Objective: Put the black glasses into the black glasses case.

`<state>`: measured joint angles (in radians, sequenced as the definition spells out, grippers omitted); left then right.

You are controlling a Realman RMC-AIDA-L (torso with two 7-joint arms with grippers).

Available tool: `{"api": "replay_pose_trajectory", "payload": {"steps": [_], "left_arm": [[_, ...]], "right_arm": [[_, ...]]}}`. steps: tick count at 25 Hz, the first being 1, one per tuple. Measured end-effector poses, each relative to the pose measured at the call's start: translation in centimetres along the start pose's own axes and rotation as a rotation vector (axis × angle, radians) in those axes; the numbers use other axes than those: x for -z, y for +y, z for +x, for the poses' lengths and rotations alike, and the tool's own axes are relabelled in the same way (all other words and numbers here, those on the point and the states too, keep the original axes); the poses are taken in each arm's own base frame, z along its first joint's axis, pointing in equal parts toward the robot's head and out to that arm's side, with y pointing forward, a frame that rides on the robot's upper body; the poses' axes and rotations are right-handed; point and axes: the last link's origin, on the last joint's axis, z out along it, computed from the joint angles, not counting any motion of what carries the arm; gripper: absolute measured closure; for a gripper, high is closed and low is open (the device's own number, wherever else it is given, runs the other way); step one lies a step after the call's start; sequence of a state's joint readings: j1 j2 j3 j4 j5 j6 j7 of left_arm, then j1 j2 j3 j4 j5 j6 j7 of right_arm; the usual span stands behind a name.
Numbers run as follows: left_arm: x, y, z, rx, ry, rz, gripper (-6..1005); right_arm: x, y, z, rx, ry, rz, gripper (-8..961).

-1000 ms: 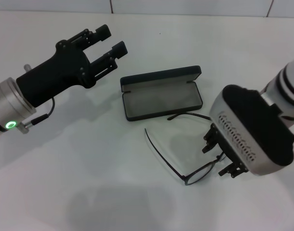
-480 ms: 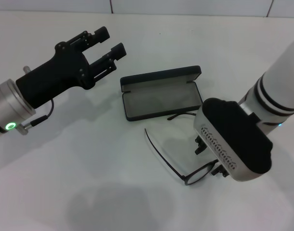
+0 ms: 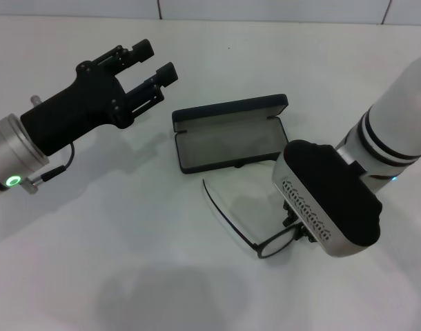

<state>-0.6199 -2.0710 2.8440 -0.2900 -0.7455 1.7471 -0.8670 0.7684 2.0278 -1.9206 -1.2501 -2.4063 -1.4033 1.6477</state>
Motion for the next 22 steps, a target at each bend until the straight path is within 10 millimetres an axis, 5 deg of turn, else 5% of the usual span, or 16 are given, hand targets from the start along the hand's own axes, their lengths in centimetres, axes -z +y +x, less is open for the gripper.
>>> {"api": "replay_pose_trajectory", "payload": {"steps": [8,12,15,22], "left_arm": [[0.1,0.1,0.0,0.001,0.002,-0.008,396],[0.2,0.5,0.2,0.001,0.013,-0.037,397],[0.5,0.7,0.5,0.001,0.021,-0.057,397],[1.0,1.0,1.0,0.003,0.046,-0.088,398]], "right_arm": [[2.3,1.0,0.6,-0.054,-0.061,-0.02,795],[4.0,2.7,1.6,-0.084,-0.14,0.042,936],[4.7,4.3,2.7,-0.117,-0.224,0.125,938],[2.0,6.0,4.3,-0.223,-0.426,0.4,942]]}}
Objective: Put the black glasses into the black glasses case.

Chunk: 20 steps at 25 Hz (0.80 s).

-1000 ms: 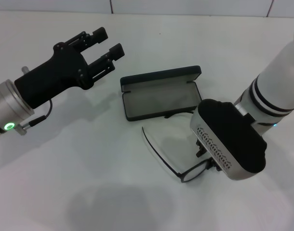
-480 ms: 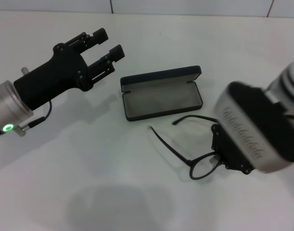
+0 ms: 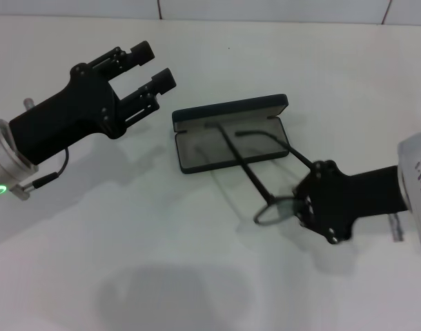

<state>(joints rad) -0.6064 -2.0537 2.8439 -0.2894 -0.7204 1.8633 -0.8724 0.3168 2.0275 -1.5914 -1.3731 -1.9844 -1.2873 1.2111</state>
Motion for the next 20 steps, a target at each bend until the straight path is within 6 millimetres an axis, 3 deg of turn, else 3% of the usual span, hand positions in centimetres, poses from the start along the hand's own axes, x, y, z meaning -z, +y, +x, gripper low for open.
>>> {"api": "replay_pose_trajectory", "payload": {"steps": [6,13,20], "left_arm": [[-0.5,0.0,0.3,-0.002,0.007,-0.019,402],[-1.5,0.0,0.6,-0.004,0.01,-0.056,407],[-3.7,0.6,1.3,-0.011,0.014,-0.169,408]], "right_arm": [[-1.2,1.5,1.7,-0.064,-0.175,0.181,944],[-0.9,2.7,1.9,-0.026,-0.327,0.295,945],[-1.2,1.4,2.2,-0.088,-0.392,0.357,945]]}}
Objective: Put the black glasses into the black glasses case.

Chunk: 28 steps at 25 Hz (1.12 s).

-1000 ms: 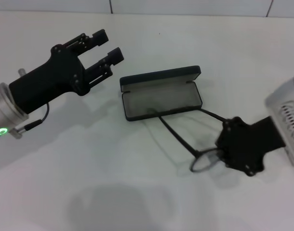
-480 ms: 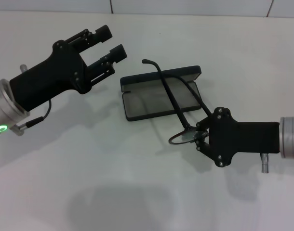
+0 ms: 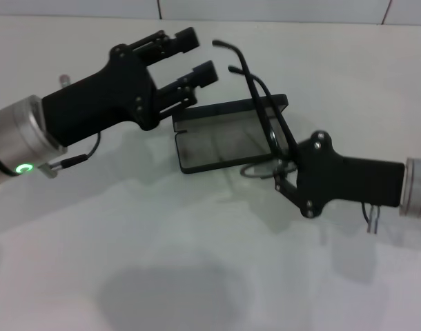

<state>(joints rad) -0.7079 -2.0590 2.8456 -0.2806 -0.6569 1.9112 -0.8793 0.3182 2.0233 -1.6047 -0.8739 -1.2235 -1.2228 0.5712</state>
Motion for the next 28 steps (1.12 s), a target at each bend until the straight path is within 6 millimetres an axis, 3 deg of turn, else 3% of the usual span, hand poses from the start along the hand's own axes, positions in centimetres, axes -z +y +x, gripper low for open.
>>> {"api": "replay_pose_trajectory", "payload": {"steps": [9,14,28], "left_arm": [[-3.4,0.5,-0.2,0.008,-0.046,-0.127,408],[-4.9,-0.1,-0.5,0.1,-0.12,-0.143,408],[-6.1,-0.6,-1.2,0.219,-0.26,-0.162,407]], "right_arm": [[-0.7,-0.7,0.2,-0.012,-0.006,0.015,944],[-0.5,-0.5,0.2,0.028,-0.004,0.02,944],[-0.4,-0.7,-0.2,0.12,-0.032,0.051,943]]}}
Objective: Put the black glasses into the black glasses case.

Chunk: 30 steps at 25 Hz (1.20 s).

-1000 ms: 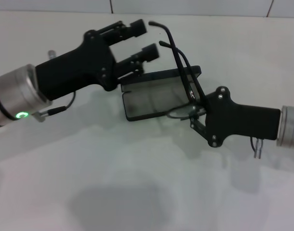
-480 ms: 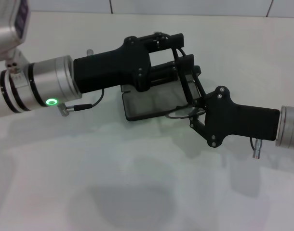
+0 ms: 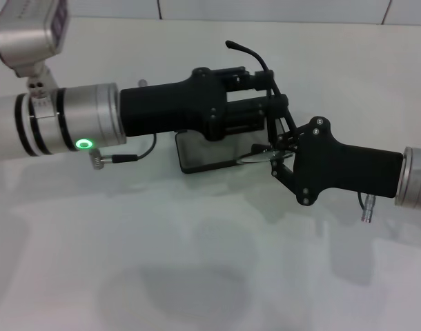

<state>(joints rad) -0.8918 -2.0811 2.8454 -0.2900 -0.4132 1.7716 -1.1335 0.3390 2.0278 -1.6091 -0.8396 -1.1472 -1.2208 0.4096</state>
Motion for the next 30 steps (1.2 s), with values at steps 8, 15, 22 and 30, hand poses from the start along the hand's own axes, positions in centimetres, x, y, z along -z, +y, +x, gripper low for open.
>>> {"api": "replay_pose_trajectory", "payload": {"steps": [8,15,22,30], "left_arm": [[-0.5,-0.2,-0.3,0.018,-0.037,0.0,407],[-0.4,-0.4,-0.1,0.022,-0.021,0.017,407],[0.3,-0.7,-0.3,0.03,-0.03,0.041,407],[-0.5,-1.1,0.0,-0.004,-0.031,0.058,407]], "right_arm": [[0.1,0.2,0.0,0.004,-0.003,0.0,942],[1.4,0.8,-0.3,0.04,-0.026,0.039,942],[4.4,2.1,-2.3,0.127,-0.2,0.143,942],[3.3,3.9,-3.4,0.024,-0.32,-0.097,941]]}}
